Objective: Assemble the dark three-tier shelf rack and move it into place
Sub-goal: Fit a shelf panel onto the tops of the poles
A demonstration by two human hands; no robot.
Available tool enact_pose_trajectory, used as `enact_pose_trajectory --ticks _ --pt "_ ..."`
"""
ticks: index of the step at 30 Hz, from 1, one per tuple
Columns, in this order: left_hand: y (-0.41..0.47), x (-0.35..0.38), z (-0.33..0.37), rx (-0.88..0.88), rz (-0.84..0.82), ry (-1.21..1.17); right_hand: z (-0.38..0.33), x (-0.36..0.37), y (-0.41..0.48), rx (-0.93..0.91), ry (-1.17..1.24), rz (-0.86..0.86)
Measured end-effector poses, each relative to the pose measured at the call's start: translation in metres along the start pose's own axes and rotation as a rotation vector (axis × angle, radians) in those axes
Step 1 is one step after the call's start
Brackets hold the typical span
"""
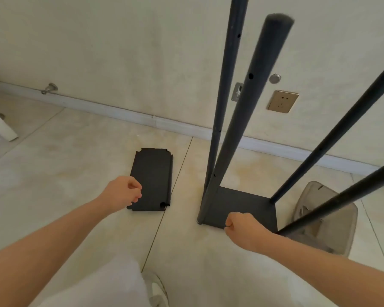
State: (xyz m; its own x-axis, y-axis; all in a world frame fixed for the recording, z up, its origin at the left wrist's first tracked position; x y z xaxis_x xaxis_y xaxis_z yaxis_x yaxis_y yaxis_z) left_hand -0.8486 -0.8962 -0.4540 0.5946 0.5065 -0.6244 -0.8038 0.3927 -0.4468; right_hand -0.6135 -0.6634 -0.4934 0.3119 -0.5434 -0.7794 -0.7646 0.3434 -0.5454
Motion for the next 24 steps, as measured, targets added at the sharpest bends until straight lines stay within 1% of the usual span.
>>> enact_pose_trajectory --ticks 3,8,12,16,19,24 --pt "0.023 0.003 -0.041 -0.065 0.012 0.004 -0.031 0.029 0.030 -0.040 0.029 -0.072" --pt "0.062 0.014 -0.092 -0.148 0.059 -0.013 -0.074 0.067 0.081 -0.021 0.172 -0.174" --pt "0.086 0.029 -0.118 -0.185 0.075 -0.008 -0.100 0.083 0.127 0.004 0.223 -0.174" --pt "0.099 0.044 -0.133 -0.250 0.076 -0.047 -0.120 0.097 0.158 0.032 0.291 -0.215" --pt "0.107 0.054 -0.139 -0.289 0.038 -0.119 -0.128 0.104 0.175 0.064 0.372 -0.226" --pt "0.122 0.064 -0.144 -0.356 0.051 -0.321 -0.135 0.112 0.192 0.143 0.559 -0.244"
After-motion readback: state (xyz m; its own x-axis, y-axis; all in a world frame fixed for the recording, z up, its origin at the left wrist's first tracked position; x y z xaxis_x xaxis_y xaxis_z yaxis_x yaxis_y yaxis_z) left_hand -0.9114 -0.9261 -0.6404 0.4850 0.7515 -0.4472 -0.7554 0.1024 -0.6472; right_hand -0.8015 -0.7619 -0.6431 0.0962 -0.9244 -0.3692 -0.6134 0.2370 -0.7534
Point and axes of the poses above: each hand's wrist, its own y-axis towards the middle knuckle, its own x-axis out of the palm, z = x × y, the point moved 8 cm from there along y, towards the middle knuckle, and after that the axes turned 2 degrees about -x, right-handed, at the moved point
